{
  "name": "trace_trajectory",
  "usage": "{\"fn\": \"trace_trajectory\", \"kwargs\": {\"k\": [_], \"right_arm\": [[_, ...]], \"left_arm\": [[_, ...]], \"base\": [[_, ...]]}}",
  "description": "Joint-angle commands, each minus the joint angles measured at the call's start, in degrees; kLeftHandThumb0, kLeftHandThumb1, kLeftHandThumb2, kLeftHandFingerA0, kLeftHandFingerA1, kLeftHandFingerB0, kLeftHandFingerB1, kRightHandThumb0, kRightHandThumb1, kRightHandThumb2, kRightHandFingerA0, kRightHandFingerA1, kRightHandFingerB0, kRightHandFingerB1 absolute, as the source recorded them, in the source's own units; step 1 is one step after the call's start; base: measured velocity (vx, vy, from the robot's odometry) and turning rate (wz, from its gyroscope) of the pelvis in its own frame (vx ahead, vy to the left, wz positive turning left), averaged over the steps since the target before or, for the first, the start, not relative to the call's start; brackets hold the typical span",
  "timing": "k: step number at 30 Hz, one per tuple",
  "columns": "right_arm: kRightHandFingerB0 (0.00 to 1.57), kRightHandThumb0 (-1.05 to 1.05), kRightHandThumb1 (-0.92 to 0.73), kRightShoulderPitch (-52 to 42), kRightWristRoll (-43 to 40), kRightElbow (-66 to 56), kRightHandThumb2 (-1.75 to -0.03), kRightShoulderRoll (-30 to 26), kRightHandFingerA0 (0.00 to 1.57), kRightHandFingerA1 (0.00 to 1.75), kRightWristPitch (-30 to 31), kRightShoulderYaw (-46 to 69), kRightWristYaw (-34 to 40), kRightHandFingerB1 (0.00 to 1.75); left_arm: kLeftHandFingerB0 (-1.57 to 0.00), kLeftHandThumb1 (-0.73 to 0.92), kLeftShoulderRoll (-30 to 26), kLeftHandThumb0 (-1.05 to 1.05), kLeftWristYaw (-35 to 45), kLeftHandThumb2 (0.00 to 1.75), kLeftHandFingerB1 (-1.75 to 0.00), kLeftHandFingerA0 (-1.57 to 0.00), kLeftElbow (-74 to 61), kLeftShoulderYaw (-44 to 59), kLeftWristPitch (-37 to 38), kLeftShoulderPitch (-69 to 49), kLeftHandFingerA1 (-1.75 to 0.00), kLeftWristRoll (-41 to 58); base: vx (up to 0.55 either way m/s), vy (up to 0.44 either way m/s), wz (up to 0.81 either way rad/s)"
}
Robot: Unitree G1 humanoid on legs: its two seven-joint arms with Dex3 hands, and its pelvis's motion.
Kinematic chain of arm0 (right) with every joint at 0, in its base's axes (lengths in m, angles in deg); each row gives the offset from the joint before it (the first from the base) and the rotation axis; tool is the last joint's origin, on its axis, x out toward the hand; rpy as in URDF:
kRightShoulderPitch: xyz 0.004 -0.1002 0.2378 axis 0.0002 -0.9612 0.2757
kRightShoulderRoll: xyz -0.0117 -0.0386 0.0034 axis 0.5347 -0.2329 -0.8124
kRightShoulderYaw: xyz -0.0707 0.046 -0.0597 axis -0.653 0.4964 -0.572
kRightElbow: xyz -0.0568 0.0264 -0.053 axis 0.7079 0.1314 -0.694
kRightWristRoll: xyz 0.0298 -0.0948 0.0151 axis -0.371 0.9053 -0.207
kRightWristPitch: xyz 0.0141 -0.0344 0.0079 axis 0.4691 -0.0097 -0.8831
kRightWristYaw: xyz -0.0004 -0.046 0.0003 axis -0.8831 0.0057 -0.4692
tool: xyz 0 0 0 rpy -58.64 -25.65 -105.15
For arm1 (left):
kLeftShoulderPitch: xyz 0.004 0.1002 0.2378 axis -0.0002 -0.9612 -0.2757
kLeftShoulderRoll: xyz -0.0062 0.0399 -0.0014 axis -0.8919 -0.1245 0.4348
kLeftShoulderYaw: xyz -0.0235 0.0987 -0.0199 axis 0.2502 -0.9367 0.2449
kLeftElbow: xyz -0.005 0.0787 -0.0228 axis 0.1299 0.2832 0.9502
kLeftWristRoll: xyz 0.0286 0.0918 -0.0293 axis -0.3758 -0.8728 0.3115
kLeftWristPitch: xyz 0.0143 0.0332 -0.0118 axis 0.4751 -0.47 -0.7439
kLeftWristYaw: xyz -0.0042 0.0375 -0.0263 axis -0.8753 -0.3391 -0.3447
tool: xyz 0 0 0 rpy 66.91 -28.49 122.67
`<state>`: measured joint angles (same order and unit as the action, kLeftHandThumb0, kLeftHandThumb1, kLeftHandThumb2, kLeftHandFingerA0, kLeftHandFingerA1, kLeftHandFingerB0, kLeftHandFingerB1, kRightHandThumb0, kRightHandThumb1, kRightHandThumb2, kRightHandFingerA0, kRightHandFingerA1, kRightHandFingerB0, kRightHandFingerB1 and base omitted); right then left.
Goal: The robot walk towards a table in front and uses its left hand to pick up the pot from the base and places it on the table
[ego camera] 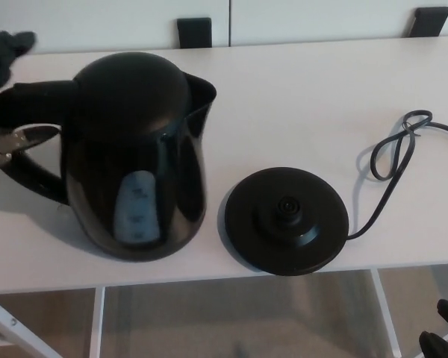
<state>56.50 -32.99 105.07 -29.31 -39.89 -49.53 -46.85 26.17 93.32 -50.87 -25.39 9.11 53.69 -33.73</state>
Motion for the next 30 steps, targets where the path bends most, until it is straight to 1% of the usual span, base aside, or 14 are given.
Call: {"fn": "trace_trajectory", "kwargs": {"k": [1, 2, 5, 8, 17, 21, 25, 26, 29, 30], "right_arm": [[0.17, -0.30, -0.65, 0.59, 0.08, 0.71, -0.64, -1.95, 0.08, 0.38, 0.49, 0.30, -0.61, 0.37], [0.17, -0.31, -0.65, 0.68, 0.03, 0.72, -0.66, -1.97, 0.08, 0.39, 0.52, 0.31, -0.70, 0.38], [0.17, -0.30, -0.65, 1.09, -0.17, 0.99, -0.65, -1.65, 0.07, 0.38, 0.62, 0.30, -0.96, 0.38], [0.16, -0.29, -0.66, 0.69, -0.56, 0.57, -0.65, -1.59, 0.07, 0.37, 0.69, 0.50, -1.39, 0.37], [0.18, -0.30, -0.64, 1.89, -0.05, 1.47, -0.64, -1.99, 0.07, 0.36, 0.49, 0.43, -0.76, 0.38], [0.15, -0.28, -0.65, 1.48, -0.51, 1.65, -0.64, -2.19, 0.08, 0.35, 0.80, 0.74, -1.31, 0.37], [0.18, -0.28, -0.65, 1.20, -0.15, 1.89, -0.64, -2.23, 0.07, 0.36, 0.35, 0.51, -1.37, 0.38], [0.18, -0.28, -0.66, 0.98, -0.04, 1.62, -0.64, -2.13, 0.08, 0.37, 0.37, 0.37, -1.25, 0.37], [0.17, -0.30, -0.65, 0.80, -0.11, 1.48, -0.64, -2.07, 0.08, 0.38, 0.34, 0.39, -1.35, 0.38], [0.17, -0.29, -0.65, 0.86, -0.11, 1.65, -0.64, -1.97, 0.10, 0.39, 0.39, 0.45, -1.08, 0.37]], "left_arm": [[0.00, 0.38, -7.38, -0.62, 20.63, 0.76, -0.05, 0.00, -7.70, -13.25, 5.94, 1.83, -0.07, -8.13], [0.00, 0.38, -7.10, -0.62, 20.58, 0.75, -0.05, 0.00, -7.72, -14.19, 5.70, 1.74, -0.07, -8.50], [0.00, 0.42, -6.69, -0.71, 20.43, 0.79, 0.00, 0.00, -7.29, -17.61, 6.36, 1.46, -0.05, -10.44], [0.00, 0.42, -5.69, -0.73, 19.48, 0.81, 0.00, 0.00, -7.34, -20.12, 5.43, 1.11, -0.03, -11.30], [0.00, 0.42, -5.23, -0.72, 20.12, 0.80, 0.00, 0.00, -6.49, -20.51, 5.11, 2.57, -0.04, -10.09], [0.00, 0.42, -5.57, -0.74, 20.61, 0.81, 0.00, 0.00, -6.27, -16.72, 5.75, 2.66, -0.04, -6.98], [0.00, 0.42, -6.18, -0.76, 20.83, 0.83, 0.00, 0.00, -6.03, -12.88, 8.62, 2.75, -0.03, -6.31], [0.00, 0.50, -6.84, -0.84, 20.60, 0.56, 0.00, 0.00, -6.18, -9.69, 8.07, 3.34, 0.00, -5.37], [0.00, 0.52, -6.34, -0.84, 20.16, 0.56, 0.00, 0.00, -5.31, -5.21, 9.61, 3.34, 0.00, -3.87], [0.00, 0.53, -6.45, -0.85, 20.70, 0.56, 0.00, 0.00, -3.81, -1.27, 8.80, 4.61, 0.00, -1.14]], "base": [[0.00, 0.000, 0.00], [0.00, 0.000, 0.00], [0.00, 0.000, 0.00], [0.00, 0.000, 0.00], [0.00, 0.000, 0.00], [0.00, 0.000, 0.00], [0.00, 0.000, 0.00], [0.00, 0.000, 0.00], [0.00, 0.000, 0.00], [0.00, 0.000, 0.00]]}}
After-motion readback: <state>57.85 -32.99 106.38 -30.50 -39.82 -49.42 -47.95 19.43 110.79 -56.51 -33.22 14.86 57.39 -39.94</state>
